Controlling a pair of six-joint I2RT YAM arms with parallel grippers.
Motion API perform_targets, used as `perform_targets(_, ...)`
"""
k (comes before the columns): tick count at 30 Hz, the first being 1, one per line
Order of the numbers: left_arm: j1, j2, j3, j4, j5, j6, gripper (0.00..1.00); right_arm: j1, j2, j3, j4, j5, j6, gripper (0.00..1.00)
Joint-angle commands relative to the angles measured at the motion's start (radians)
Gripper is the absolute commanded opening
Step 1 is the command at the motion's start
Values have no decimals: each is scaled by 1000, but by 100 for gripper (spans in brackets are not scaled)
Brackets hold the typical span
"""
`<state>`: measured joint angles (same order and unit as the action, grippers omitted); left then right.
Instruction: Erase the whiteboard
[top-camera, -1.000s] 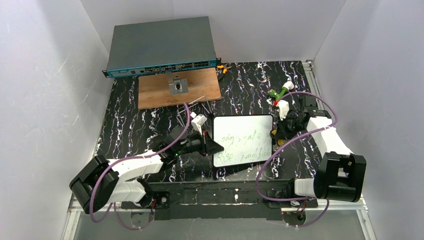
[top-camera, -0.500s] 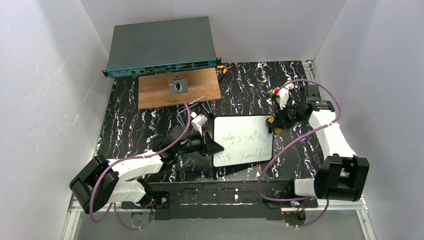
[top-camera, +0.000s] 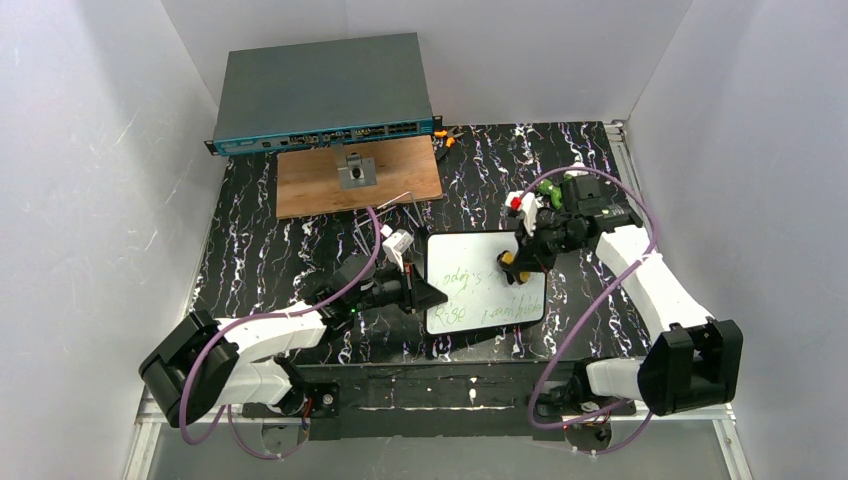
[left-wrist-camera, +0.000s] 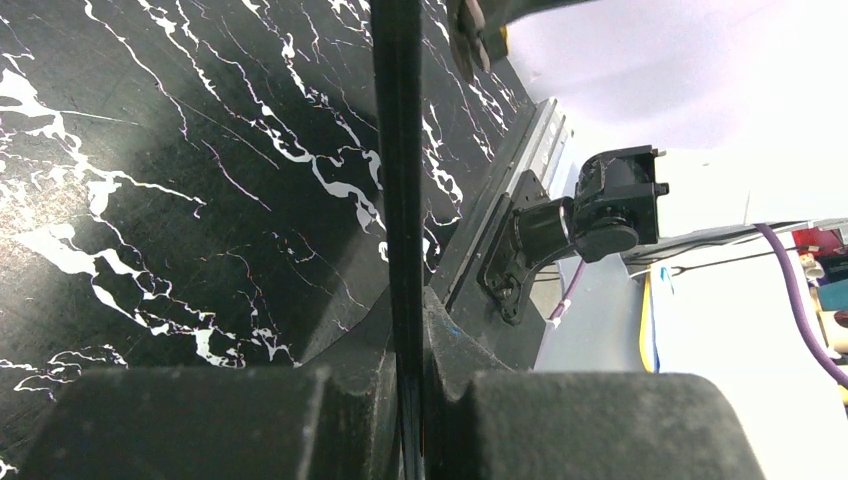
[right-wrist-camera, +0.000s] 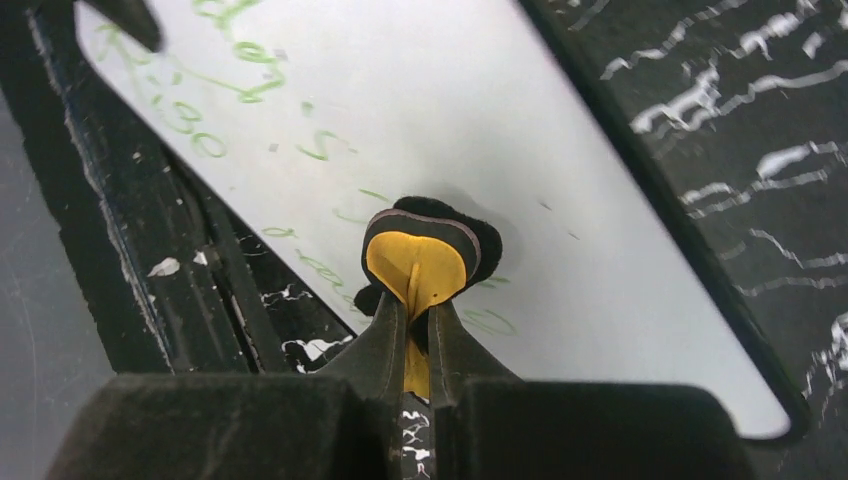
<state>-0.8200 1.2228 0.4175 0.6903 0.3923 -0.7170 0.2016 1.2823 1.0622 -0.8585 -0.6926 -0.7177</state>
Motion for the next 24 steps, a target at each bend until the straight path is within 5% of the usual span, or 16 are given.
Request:
perform_targets(1, -1, -6, 2, 70, -29, 6, 0, 81, -44, 6, -46, -36, -73, 1)
perform_targets(11, 2, 33, 13, 94, -34, -29, 0, 229, -74, 46, -58, 37, -138, 1)
perform_targets(24, 2, 45, 34, 76, -60, -71, 0, 453, 1, 91, 140, 346, 93, 1)
